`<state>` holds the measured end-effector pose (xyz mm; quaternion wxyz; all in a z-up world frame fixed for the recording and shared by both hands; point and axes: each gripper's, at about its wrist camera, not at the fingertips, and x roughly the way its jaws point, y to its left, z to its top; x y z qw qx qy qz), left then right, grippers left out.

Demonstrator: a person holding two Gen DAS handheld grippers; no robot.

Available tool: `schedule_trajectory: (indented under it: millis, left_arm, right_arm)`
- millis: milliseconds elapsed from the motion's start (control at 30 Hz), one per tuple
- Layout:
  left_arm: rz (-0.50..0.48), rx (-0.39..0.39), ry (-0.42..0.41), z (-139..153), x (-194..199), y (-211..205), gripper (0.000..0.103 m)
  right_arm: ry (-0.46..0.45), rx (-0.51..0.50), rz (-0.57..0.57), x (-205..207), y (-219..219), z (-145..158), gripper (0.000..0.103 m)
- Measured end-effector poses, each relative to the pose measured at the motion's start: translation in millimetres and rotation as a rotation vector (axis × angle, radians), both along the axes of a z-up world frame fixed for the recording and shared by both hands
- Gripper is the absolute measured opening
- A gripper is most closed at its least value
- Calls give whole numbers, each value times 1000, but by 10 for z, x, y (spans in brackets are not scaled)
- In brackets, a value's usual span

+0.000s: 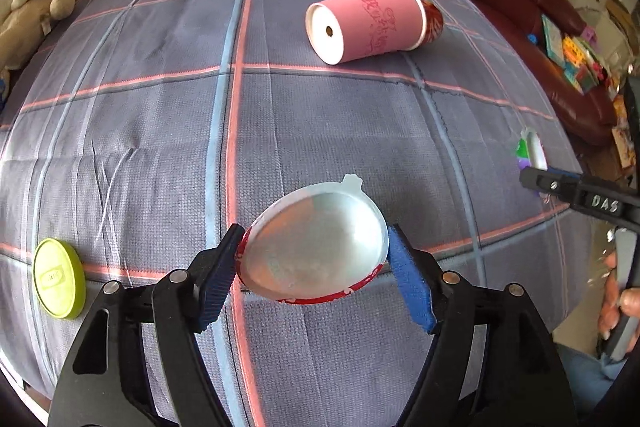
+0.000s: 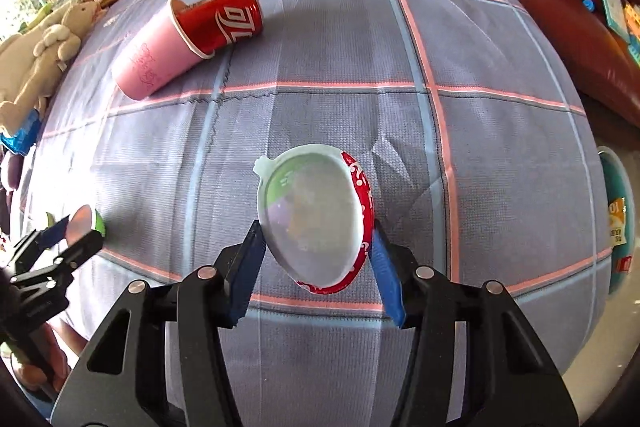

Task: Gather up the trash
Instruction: 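Carry both clear lids over the teal bin with both tools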

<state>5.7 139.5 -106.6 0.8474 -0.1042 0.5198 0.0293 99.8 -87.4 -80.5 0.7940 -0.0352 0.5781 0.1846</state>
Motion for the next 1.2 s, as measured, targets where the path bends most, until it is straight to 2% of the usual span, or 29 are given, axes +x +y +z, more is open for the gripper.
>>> schedule_trajectory:
  millis: [167,400,633,1033,1200]
  left_arm:
    - [-43,54,-7,-21,14,-142,70]
    - [-59,46,-13,61,69,-279,70]
    - [-122,52,-40,215,206,-586,70]
    - [-283,43,-72,408,580,-1381,70]
    - [-355,34,-83,476,755,-1800,70]
  right_arm:
    - [9,21,-6,-57,-69,20,50]
    - [-6,48,-41,-85,-240,105,50]
    - [-31,68,-87,-83,-494,192,50]
    - [-79,135,-231,-49,-1286,367,50]
    - [-105,163,-317,-10,-1742,443,50]
